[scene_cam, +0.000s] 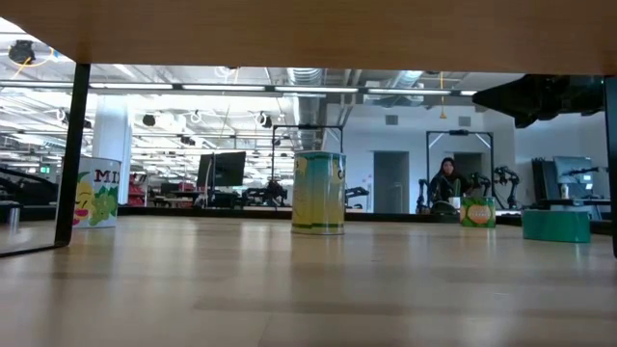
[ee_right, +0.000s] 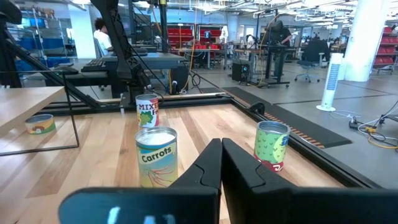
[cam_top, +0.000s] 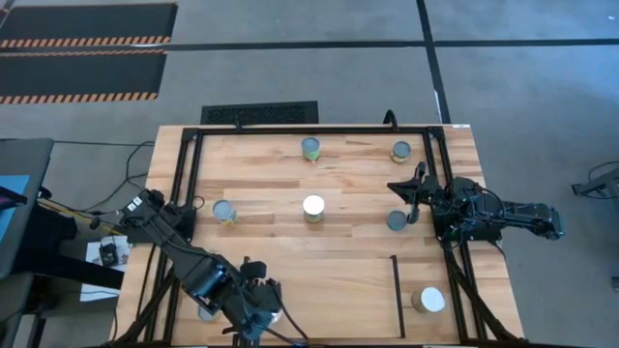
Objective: Pick and place cans onto a shelf
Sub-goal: Put the canned tomatoes on the shelf, then put the canned carrots on the shelf
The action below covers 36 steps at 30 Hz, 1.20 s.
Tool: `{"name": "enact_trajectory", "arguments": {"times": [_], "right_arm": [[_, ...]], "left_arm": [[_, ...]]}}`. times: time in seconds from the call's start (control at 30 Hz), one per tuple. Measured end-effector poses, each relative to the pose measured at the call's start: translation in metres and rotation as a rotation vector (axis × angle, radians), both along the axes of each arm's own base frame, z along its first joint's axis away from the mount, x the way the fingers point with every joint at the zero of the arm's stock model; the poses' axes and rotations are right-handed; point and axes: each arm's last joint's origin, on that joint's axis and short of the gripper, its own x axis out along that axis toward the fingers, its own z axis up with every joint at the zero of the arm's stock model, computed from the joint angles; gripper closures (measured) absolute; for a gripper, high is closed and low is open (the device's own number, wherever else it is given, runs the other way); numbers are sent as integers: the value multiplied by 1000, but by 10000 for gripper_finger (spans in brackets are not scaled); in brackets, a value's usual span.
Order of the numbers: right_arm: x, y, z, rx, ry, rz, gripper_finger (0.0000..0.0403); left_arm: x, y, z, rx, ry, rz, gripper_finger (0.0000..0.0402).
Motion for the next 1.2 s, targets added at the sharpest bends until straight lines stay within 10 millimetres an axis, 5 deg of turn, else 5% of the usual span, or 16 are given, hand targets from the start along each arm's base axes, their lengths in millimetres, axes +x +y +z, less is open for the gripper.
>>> {"name": "enact_trajectory", "arguments": {"times": [0.9,1.1,1.2], "right_arm": [[0,0,0,0,0,0,376],[0,0,0,-1,0,0,374],[0,0,0,4,-1,1,375]], "left_arm": [[9,-14,-16,-36,42,-7,362],[9,-15,-14,-69,44,8,344],[6,-12,4,-101,-1,33,337]]}}
